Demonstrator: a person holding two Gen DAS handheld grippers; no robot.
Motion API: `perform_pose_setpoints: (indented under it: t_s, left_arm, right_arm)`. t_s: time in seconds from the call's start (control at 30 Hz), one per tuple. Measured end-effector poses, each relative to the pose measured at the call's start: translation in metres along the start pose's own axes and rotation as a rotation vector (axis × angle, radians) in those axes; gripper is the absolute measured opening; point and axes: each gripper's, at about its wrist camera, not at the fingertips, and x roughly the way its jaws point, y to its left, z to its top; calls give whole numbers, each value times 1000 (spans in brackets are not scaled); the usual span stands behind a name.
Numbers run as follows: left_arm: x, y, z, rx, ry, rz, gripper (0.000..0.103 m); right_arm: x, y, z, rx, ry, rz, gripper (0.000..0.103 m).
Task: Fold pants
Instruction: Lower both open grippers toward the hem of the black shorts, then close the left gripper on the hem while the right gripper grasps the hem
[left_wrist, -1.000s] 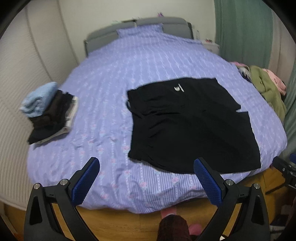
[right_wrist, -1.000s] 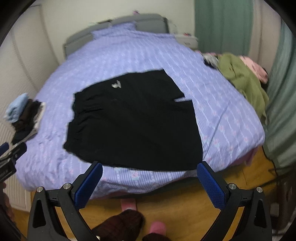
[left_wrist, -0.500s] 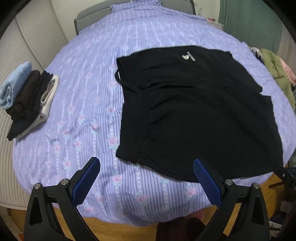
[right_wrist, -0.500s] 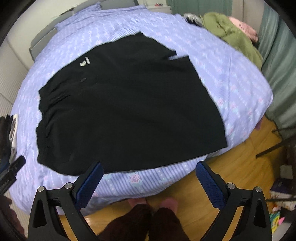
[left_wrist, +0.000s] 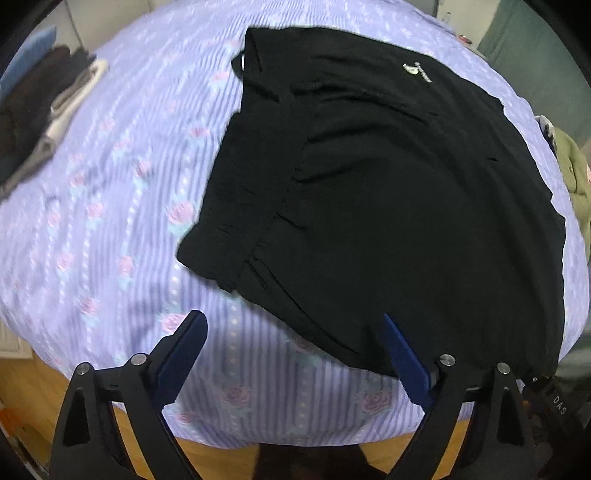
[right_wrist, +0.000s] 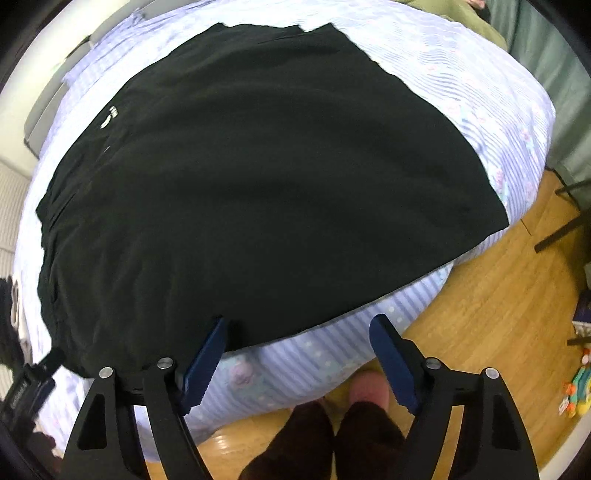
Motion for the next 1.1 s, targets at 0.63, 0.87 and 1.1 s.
perform_pose_setpoints:
  t_s: [0.63, 0.87, 1.1]
  left_arm:
    - [7, -18, 13, 5, 51, -41, 12]
    - [-34, -20, 12, 50, 7, -46, 10]
    - [-74, -24, 45, 78, -64, -82, 9]
  right_arm:
    - [-1, -23, 23, 50, -18, -12, 11]
    - [-48, -11, 30, 2, -87, -25, 10]
    - [-97, 15, 59, -53, -164, -26, 8]
